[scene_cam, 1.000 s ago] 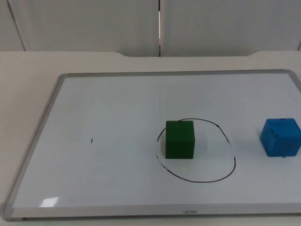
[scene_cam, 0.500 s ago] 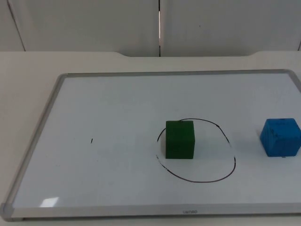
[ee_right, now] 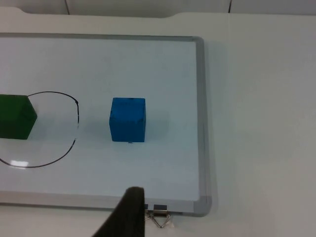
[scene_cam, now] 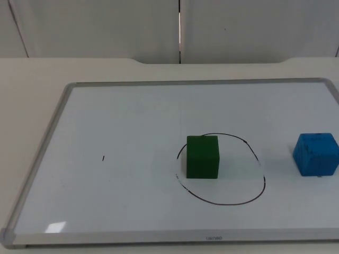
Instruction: Push the two cubes into the marked area.
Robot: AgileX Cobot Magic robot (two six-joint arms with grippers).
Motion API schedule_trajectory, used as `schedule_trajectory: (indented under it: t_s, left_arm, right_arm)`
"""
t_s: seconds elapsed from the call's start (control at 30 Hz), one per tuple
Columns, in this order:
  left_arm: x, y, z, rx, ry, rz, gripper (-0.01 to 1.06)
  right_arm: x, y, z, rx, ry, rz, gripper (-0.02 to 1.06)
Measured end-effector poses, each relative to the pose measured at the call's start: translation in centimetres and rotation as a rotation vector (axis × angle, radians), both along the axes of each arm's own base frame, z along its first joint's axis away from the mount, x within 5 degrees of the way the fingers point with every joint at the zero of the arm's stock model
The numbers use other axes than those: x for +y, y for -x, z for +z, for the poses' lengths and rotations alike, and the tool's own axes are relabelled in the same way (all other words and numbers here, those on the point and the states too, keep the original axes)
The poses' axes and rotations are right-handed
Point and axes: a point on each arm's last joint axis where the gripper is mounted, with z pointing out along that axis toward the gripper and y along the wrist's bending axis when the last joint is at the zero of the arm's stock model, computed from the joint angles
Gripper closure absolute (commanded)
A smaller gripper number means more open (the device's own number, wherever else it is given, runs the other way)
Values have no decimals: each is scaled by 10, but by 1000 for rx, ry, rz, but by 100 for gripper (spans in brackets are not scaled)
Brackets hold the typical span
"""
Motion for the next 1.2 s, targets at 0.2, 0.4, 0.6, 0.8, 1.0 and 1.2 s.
schedule_trajectory:
  t_s: [0.2,0.4,0.6,0.8,1.0,1.2]
  left_arm:
    - [14,38,-17,-16,-17,36,105]
    - [26,84,-48,6,-22,34,105]
    - [37,113,-62,4,-28,69,105]
    - [50,149,-73,-39,-28,99,105]
    - [62,167,-94,-14,-49,185,105]
    - [73,176,-100,-5,-54,277,105]
  right_arm:
    - [0,0,0,0,0,0,-1]
    - [0,0,0,0,0,0,-1]
    - [0,0,0,0,0,0,-1]
    - [0,0,0,0,0,0,-1]
    - [0,0,0,0,0,0,-1]
    - [0,0,0,0,0,0,-1]
